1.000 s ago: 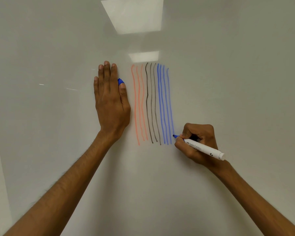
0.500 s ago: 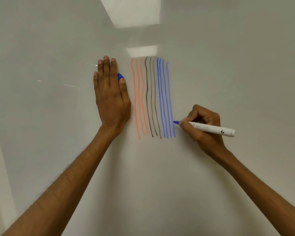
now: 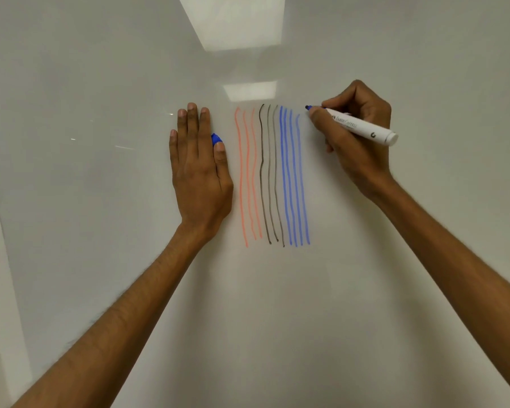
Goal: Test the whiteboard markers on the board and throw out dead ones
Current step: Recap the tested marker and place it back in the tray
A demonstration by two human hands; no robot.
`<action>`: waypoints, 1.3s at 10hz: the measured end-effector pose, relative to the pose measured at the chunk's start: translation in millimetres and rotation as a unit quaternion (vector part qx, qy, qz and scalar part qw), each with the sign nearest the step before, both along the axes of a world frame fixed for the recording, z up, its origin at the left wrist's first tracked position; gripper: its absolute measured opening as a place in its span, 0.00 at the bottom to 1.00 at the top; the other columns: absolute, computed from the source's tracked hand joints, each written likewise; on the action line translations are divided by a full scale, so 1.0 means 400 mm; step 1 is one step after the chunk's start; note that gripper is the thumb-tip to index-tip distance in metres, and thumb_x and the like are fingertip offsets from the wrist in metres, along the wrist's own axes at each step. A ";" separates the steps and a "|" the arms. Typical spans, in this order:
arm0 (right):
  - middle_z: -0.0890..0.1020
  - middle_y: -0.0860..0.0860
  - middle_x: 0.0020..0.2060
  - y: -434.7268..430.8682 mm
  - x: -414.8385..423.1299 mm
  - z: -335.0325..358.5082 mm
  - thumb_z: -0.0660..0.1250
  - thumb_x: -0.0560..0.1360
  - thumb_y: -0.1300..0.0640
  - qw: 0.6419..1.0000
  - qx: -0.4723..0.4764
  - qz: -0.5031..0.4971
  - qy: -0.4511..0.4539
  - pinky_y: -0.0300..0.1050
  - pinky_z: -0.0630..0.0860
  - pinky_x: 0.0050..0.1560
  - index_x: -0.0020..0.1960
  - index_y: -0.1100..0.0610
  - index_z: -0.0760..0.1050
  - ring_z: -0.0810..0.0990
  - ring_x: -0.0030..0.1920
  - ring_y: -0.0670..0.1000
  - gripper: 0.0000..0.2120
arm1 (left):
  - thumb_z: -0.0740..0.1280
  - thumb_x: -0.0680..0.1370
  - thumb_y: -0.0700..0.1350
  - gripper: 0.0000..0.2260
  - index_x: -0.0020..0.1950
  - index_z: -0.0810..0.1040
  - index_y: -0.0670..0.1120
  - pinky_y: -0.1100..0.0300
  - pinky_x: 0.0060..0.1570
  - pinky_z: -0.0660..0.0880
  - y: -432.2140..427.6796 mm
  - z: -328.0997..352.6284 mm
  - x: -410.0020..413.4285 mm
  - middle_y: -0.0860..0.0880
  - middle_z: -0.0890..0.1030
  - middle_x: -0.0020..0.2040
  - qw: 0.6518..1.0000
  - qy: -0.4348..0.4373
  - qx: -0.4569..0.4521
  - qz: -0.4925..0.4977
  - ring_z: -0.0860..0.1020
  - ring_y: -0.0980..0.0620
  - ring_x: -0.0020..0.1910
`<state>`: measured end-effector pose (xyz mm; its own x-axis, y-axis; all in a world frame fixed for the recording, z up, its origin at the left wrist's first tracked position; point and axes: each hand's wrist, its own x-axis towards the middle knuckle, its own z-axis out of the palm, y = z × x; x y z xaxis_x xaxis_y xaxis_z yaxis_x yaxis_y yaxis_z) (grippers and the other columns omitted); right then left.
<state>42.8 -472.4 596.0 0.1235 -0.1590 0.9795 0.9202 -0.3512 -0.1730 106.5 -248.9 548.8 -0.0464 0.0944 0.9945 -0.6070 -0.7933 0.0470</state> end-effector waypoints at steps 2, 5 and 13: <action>0.80 0.48 0.37 -0.003 0.010 -0.021 0.76 0.73 0.56 0.998 -0.022 -0.049 -0.025 0.40 0.78 0.39 0.43 0.63 0.76 0.80 0.37 0.46 0.12 | 0.50 0.85 0.46 0.23 0.79 0.57 0.38 0.52 0.79 0.47 0.000 -0.002 -0.001 0.41 0.58 0.80 1.000 0.001 -0.001 0.005 0.54 0.45 0.80; 0.76 0.47 0.33 -0.001 0.029 -0.026 0.74 0.72 0.61 0.995 -0.028 -0.065 -0.067 0.32 0.76 0.39 0.39 0.60 0.74 0.81 0.38 0.44 0.10 | 0.51 0.85 0.46 0.23 0.80 0.57 0.39 0.51 0.79 0.48 0.001 -0.005 -0.001 0.42 0.57 0.80 1.000 0.004 0.002 -0.001 0.53 0.46 0.80; 0.74 0.59 0.25 -0.007 0.022 -0.137 0.72 0.68 0.69 0.992 -0.092 -0.067 -0.051 0.42 0.68 0.26 0.32 0.67 0.71 0.71 0.25 0.53 0.12 | 0.52 0.85 0.45 0.23 0.80 0.57 0.39 0.48 0.79 0.50 0.001 -0.008 -0.007 0.42 0.57 0.80 1.000 0.004 0.004 -0.005 0.53 0.46 0.80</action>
<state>51.8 -475.1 541.3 0.0114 0.0161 0.9998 0.8726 -0.4885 -0.0021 103.7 -248.3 545.5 -0.0385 0.0870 0.9955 -0.6142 -0.7879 0.0451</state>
